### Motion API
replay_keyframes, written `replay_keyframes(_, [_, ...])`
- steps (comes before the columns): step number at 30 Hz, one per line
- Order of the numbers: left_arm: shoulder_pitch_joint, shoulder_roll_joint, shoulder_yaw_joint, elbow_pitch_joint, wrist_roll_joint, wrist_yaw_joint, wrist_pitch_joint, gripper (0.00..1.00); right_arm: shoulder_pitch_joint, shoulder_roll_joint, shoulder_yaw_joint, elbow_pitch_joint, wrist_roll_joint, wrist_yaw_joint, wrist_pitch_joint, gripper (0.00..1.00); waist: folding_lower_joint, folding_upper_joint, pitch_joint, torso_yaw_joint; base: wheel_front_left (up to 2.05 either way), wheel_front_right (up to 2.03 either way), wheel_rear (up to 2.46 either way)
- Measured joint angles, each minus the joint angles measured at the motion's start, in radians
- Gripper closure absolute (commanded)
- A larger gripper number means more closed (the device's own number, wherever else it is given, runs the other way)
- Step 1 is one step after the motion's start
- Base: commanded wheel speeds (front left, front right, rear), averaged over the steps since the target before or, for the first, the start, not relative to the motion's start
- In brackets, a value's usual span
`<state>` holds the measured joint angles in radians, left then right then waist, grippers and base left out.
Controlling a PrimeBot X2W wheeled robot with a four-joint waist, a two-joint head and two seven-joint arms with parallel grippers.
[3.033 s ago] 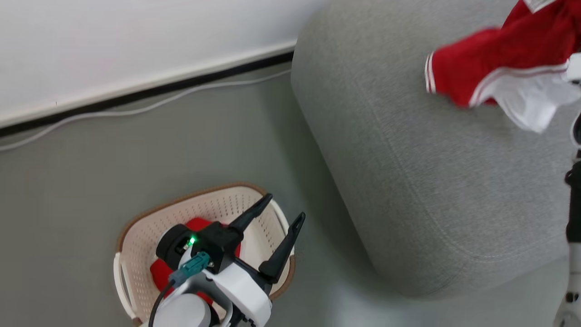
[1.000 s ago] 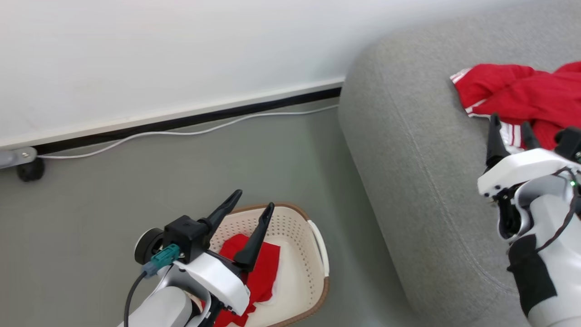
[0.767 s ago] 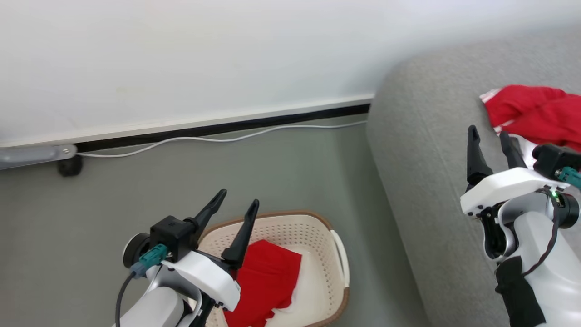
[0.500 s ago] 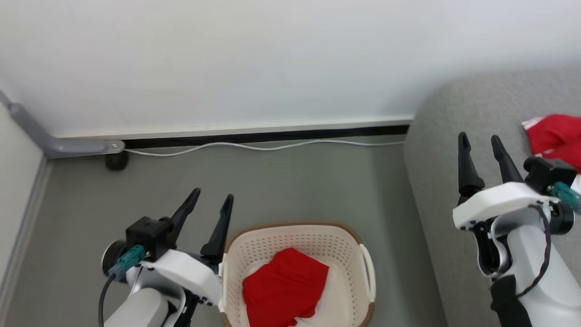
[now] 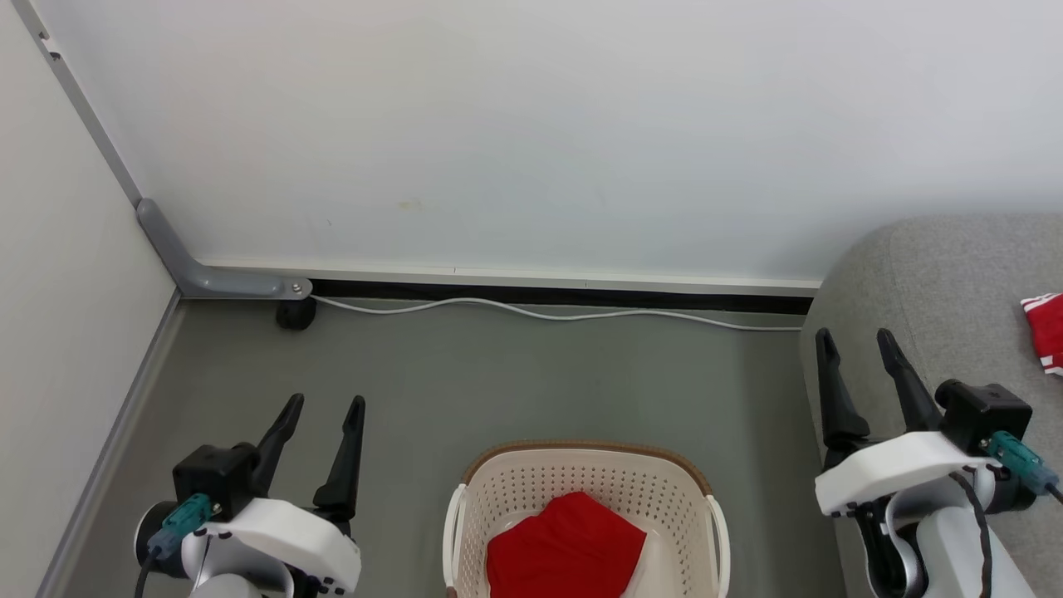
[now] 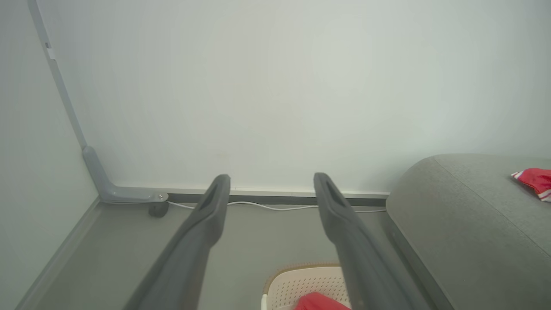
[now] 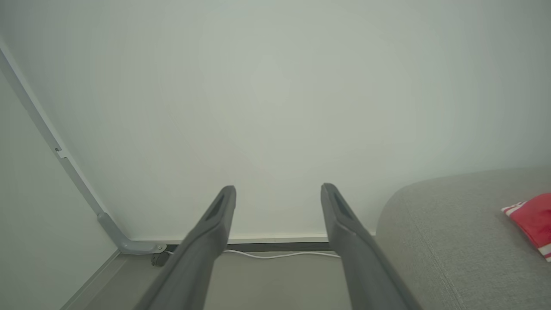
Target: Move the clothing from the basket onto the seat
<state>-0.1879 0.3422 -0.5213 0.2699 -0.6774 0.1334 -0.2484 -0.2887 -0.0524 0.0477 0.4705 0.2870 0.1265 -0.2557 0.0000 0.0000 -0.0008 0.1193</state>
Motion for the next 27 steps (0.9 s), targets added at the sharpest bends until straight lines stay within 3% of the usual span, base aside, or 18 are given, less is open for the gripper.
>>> replay_keyframes(14, [0.141,-0.009,0.136,-0.044,0.049,-0.001,0.000,0.00,0.135,0.005,0.026,-0.079,-0.026,0.000,0.000,0.00,0.0000,0.0000,-0.035,-0.052,0.00,0.00,0.00])
replay_keyframes(27, [0.165,-0.019,0.150,-0.040,0.079,-0.027,0.000,0.00,0.179,0.007,0.028,-0.112,-0.041,0.000,0.000,0.00,0.0000,0.0000,-0.046,-0.067,0.00,0.00,0.00])
